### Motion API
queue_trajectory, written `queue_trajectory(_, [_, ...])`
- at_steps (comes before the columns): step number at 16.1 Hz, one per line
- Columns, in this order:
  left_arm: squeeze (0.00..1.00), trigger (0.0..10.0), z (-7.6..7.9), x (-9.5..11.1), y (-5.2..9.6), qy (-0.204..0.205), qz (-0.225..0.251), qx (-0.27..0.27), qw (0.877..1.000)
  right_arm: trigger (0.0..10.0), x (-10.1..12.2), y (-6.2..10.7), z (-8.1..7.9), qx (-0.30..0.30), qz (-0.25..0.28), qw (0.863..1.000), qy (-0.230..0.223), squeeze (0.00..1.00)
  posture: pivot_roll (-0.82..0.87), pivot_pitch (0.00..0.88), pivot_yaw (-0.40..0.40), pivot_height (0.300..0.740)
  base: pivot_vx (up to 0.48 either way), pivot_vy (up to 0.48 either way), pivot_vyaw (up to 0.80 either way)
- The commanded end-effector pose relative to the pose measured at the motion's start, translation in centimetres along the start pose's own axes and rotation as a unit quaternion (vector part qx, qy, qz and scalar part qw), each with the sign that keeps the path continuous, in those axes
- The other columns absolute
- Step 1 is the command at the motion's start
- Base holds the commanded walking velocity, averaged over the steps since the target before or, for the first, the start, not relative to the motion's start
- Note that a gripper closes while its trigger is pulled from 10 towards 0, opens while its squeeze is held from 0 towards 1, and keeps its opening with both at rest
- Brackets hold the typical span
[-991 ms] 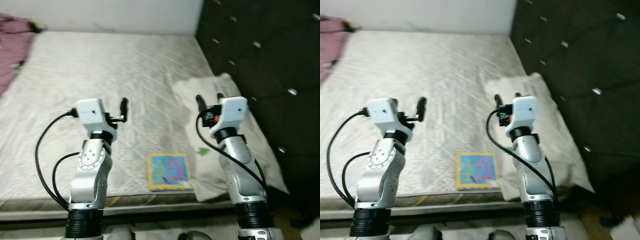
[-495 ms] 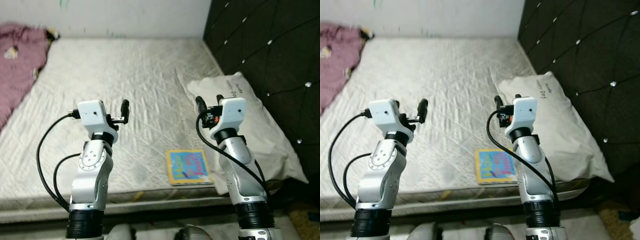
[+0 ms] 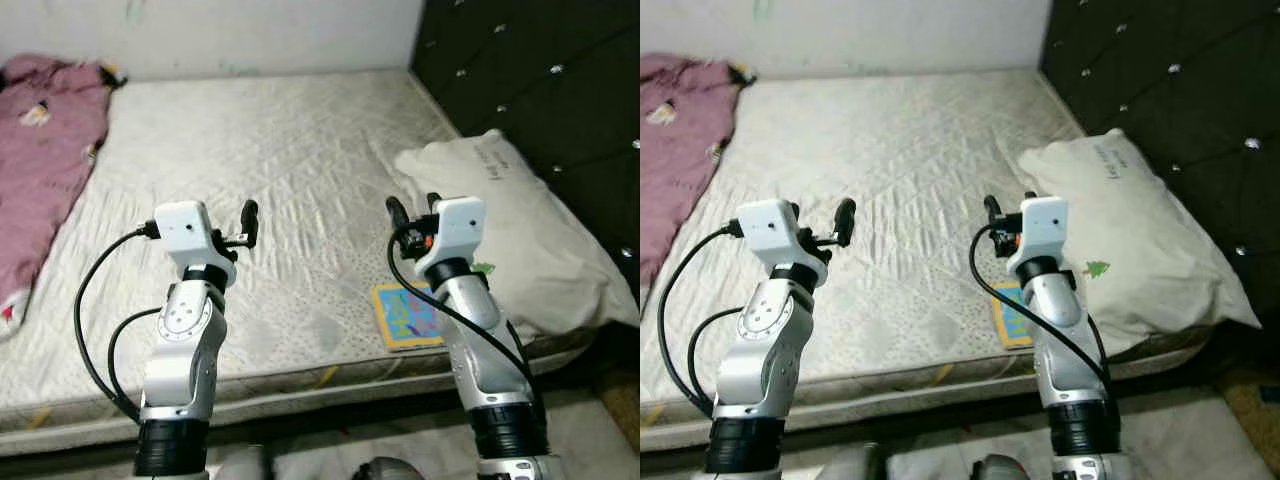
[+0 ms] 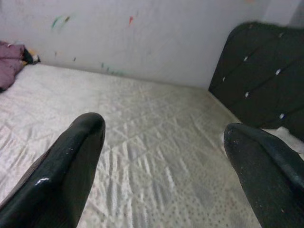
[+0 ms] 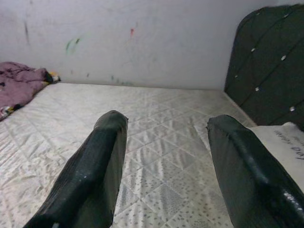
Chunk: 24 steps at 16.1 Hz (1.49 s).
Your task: Clean up the room
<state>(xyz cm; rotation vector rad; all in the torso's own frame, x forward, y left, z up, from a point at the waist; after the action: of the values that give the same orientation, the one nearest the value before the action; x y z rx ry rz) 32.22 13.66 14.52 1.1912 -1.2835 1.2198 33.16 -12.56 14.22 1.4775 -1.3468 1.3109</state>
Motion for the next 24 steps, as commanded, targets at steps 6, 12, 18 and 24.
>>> queue_trajectory(6, [0.0, 10.0, -0.87, -0.11, 0.04, -0.001, -0.003, 0.016, 1.0, 10.0, 0.4, -0.41, -0.88, 0.011, 0.005, 1.0, 0.001, 0.0, 0.02, 0.0, -0.016, 0.74, 0.0, 0.48, 0.32])
queue_trajectory(12, [0.0, 10.0, -0.88, -0.1, -0.05, 0.001, -0.002, 0.016, 1.0, 10.0, 0.16, -0.5, -0.97, 0.013, -0.001, 1.0, 0.0, 0.0, 0.02, 0.0, -0.015, 0.74, 0.0, 0.48, 0.0])
queue_trajectory(18, [0.0, 10.0, -0.95, 0.17, -0.14, -0.003, 0.009, 0.016, 1.0, 10.0, -0.09, -0.63, -1.02, 0.016, -0.009, 1.0, -0.004, 0.0, 0.02, 0.0, -0.015, 0.74, 0.0, 0.389, -0.53])
queue_trajectory(24, [0.0, 10.0, -0.42, 0.61, 0.05, 0.011, 0.024, -0.01, 1.0, 10.0, -0.26, -0.73, -1.06, 0.02, -0.014, 1.0, -0.002, 0.0, 0.01, 0.0, -0.015, 0.74, 0.094, 0.0, 0.0])
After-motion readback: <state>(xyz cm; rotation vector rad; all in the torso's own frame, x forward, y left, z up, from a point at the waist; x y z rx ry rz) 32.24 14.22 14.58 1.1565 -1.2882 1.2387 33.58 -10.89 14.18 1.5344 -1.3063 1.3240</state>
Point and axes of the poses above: a point about 5 cm out from each wrist's last joint towards the gripper, its own y axis pointing back from the gripper into the wrist, its own x axis along the axis of the wrist's last joint, z = x × y, the point moved 3 cm from there along -y, pointing out of the wrist towards the gripper, and after that the axes turned 13 degrees about -y, right-handed, at the moved point
